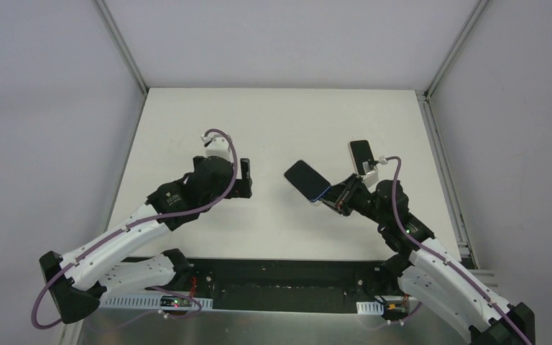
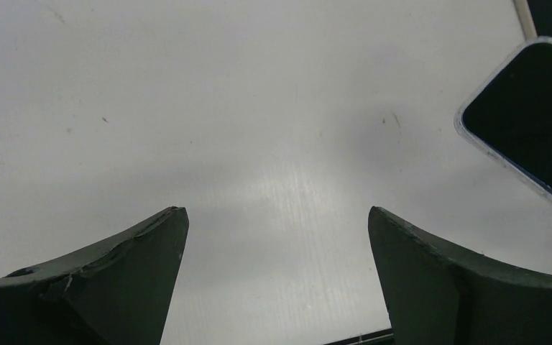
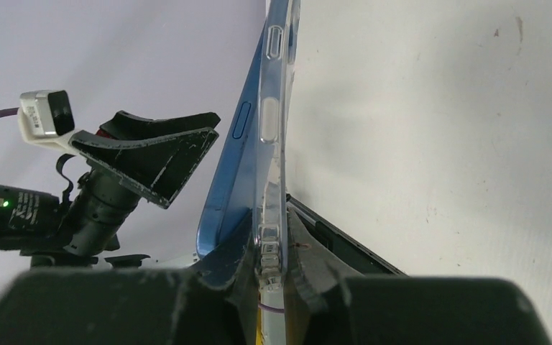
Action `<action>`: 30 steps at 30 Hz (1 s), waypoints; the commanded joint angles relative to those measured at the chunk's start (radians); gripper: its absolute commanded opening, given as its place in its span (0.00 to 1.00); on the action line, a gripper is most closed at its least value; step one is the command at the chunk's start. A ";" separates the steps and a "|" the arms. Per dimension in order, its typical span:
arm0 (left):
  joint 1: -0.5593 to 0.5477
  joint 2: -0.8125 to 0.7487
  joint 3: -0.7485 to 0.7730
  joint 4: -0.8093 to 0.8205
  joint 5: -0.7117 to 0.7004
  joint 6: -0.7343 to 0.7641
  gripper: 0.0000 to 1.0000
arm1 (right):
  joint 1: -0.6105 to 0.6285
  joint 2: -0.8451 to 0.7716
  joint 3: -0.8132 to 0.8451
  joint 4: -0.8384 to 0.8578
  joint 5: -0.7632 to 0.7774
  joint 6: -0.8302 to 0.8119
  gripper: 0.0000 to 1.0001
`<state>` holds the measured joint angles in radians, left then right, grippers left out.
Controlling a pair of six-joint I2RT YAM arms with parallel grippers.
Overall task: Take the phone out of the phone case
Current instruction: Remove the phone case from the phone.
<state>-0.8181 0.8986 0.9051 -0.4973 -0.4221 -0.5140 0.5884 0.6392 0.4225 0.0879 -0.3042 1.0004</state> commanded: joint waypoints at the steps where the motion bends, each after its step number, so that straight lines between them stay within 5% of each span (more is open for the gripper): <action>1: -0.105 0.048 0.086 -0.092 -0.171 0.045 0.99 | -0.005 0.013 0.055 0.086 0.004 -0.009 0.00; 9: -0.126 0.037 0.059 -0.080 -0.329 -0.200 0.99 | -0.005 0.062 0.048 0.076 0.022 -0.011 0.00; 17: -0.216 0.117 0.090 0.071 0.054 0.136 0.96 | -0.004 0.152 0.119 -0.043 -0.006 0.016 0.00; 30: -0.395 0.200 0.098 0.264 0.175 0.406 0.81 | -0.004 0.158 0.156 -0.179 -0.029 0.074 0.00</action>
<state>-1.1732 1.1110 0.9836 -0.3496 -0.3115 -0.2310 0.5884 0.8089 0.4988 -0.0982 -0.2981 1.0286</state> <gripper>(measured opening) 0.832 0.151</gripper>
